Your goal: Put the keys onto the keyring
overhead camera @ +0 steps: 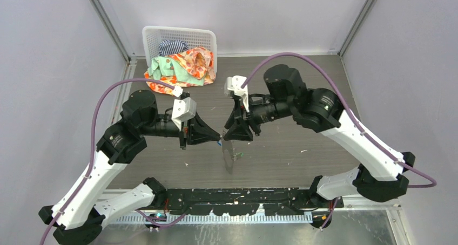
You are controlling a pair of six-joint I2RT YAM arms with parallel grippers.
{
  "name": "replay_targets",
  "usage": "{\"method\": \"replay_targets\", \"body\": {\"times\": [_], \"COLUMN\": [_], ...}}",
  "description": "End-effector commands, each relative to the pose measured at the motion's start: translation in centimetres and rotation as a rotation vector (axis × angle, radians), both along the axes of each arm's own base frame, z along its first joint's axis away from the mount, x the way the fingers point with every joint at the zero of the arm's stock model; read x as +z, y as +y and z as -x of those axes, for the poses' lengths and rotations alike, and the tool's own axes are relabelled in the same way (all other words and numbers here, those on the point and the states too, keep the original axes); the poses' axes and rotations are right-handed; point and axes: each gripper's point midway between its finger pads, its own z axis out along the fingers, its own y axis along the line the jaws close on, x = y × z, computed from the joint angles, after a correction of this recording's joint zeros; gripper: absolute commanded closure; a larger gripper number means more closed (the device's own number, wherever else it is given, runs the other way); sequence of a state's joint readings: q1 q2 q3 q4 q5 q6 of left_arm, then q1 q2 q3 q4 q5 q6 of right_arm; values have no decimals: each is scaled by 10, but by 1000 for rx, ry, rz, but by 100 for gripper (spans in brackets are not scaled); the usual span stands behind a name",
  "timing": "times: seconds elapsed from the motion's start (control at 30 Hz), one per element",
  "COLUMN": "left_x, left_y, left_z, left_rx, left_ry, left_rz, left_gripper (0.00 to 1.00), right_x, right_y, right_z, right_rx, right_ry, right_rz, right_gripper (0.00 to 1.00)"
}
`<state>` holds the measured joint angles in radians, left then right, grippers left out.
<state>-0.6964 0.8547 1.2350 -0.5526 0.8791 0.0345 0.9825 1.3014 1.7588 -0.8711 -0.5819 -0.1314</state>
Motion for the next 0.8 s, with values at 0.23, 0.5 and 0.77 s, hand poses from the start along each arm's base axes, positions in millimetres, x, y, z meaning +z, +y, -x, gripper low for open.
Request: {"method": "replay_targets", "body": {"times": [0.23, 0.5, 0.77], "left_x": [14, 16, 18], "left_y": [2, 2, 0], "left_z": [-1, -3, -4], "left_rx": [6, 11, 9], "left_ry": [-24, -36, -39], "left_rz": [-12, -8, 1], "left_gripper": [99, 99, 100], "right_x": [4, -2, -4], "right_y": [6, 9, 13], "right_z": [-1, -3, -7], "right_rx": [51, 50, 31], "right_ry": [-25, 0, 5], "right_rz": [33, 53, 46], "right_gripper": [66, 70, 65]}}
